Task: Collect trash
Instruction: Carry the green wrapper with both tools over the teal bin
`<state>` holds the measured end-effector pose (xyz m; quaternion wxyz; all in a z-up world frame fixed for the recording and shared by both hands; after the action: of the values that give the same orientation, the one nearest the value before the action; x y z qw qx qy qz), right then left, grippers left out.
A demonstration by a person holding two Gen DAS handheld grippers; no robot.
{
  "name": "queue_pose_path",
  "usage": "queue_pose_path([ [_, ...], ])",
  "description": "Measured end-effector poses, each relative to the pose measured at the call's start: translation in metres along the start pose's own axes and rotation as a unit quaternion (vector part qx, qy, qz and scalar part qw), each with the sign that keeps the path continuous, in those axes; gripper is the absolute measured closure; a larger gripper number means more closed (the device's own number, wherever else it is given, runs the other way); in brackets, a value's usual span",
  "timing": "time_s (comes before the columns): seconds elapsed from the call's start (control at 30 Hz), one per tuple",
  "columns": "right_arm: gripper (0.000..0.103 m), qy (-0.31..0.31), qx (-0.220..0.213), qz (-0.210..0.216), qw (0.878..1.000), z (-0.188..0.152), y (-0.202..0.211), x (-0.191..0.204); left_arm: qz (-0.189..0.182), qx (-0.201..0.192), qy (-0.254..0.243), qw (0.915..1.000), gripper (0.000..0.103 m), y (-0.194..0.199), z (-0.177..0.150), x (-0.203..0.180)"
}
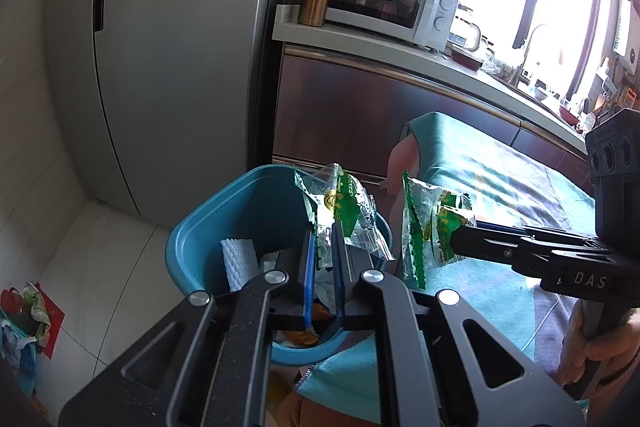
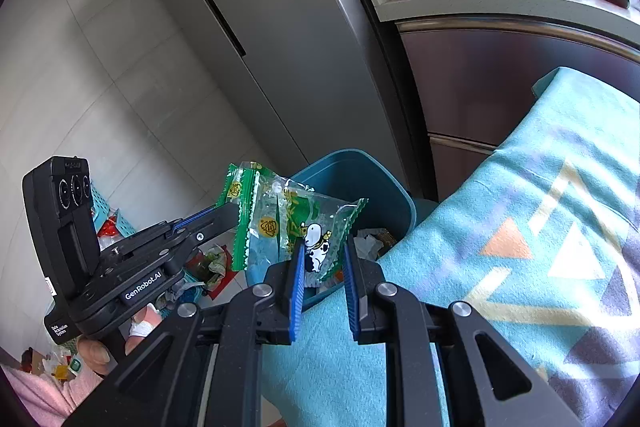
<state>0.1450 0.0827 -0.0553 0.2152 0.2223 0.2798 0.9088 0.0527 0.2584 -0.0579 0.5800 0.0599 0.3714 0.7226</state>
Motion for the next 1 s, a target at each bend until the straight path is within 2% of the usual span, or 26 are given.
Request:
queue_pose_path([
  [0.5,0.085,0.000,0.016,-0.006,1.000,0.004,-0.015,0.002,0.018,0.007,0.006,0.9998,0.093,-0.012,0.001,0.005],
  [1.0,0.083,0.018,0.061,-0.022,0.998,0.015,-0.046,0.006,0.048,0.027,0.011,0.9984,0.093,-0.042,-0.001,0.017],
])
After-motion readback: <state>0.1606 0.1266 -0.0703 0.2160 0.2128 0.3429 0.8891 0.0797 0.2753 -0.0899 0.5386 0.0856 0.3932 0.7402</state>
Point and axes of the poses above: each gripper's, at about its wrist camera, not at the fingertips, and y roughly against the way its jaws point, x to its left, z to its top, the point moved 2 cm from there along -y, roughly the way its jaws point, and after that the axes turned 13 degrees about y, right-handed, at the moved point
